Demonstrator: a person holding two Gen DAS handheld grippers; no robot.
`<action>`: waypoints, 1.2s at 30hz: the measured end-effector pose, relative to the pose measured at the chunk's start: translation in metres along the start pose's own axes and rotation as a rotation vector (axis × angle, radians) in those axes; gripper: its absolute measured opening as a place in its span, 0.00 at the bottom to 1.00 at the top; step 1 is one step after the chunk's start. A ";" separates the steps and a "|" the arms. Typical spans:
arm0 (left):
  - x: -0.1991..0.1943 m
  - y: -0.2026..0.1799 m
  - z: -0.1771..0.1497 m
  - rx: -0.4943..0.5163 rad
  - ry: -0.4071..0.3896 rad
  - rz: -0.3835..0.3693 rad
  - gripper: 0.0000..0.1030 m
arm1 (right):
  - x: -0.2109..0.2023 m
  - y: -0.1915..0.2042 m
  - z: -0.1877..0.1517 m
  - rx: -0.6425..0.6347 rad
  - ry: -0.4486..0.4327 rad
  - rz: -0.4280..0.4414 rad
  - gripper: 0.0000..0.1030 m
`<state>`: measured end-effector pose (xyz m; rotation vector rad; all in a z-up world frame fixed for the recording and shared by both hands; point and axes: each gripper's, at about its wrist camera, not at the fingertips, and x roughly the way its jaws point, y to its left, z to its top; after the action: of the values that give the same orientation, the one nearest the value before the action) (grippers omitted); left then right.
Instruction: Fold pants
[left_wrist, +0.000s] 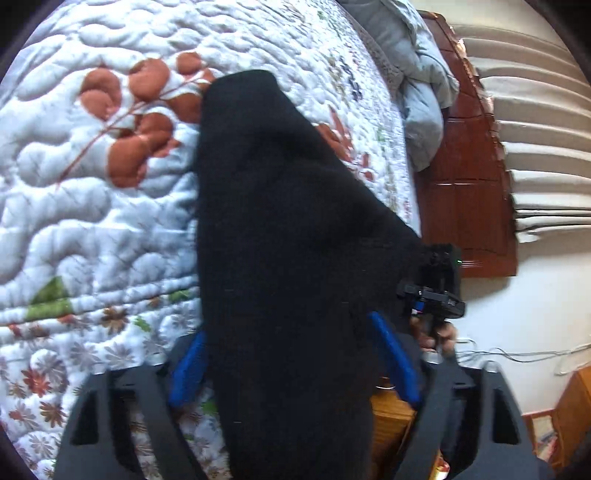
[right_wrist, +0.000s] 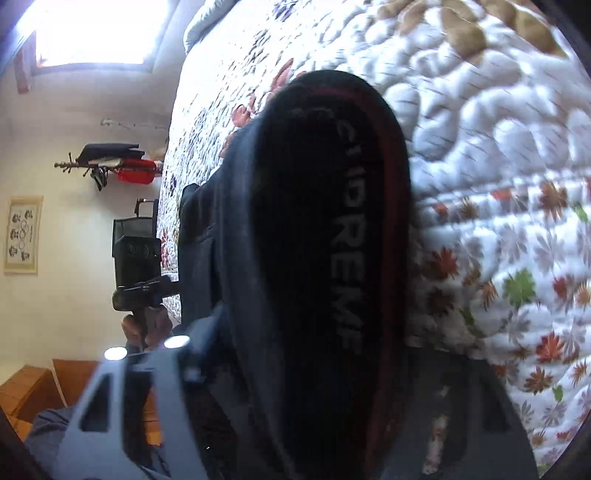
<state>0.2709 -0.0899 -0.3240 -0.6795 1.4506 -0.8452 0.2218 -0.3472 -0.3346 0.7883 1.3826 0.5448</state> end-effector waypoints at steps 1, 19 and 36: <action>-0.002 0.003 -0.001 -0.008 -0.005 0.015 0.55 | -0.002 0.000 -0.003 -0.001 -0.008 -0.005 0.49; -0.072 -0.027 -0.013 0.064 -0.137 0.109 0.30 | -0.013 0.122 -0.019 -0.193 -0.106 -0.157 0.32; -0.254 0.063 0.081 -0.016 -0.352 0.223 0.30 | 0.068 0.169 0.038 -0.361 -0.032 -0.116 0.32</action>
<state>0.3731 0.1462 -0.2309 -0.6288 1.1889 -0.5116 0.2858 -0.1943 -0.2493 0.4207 1.2447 0.6644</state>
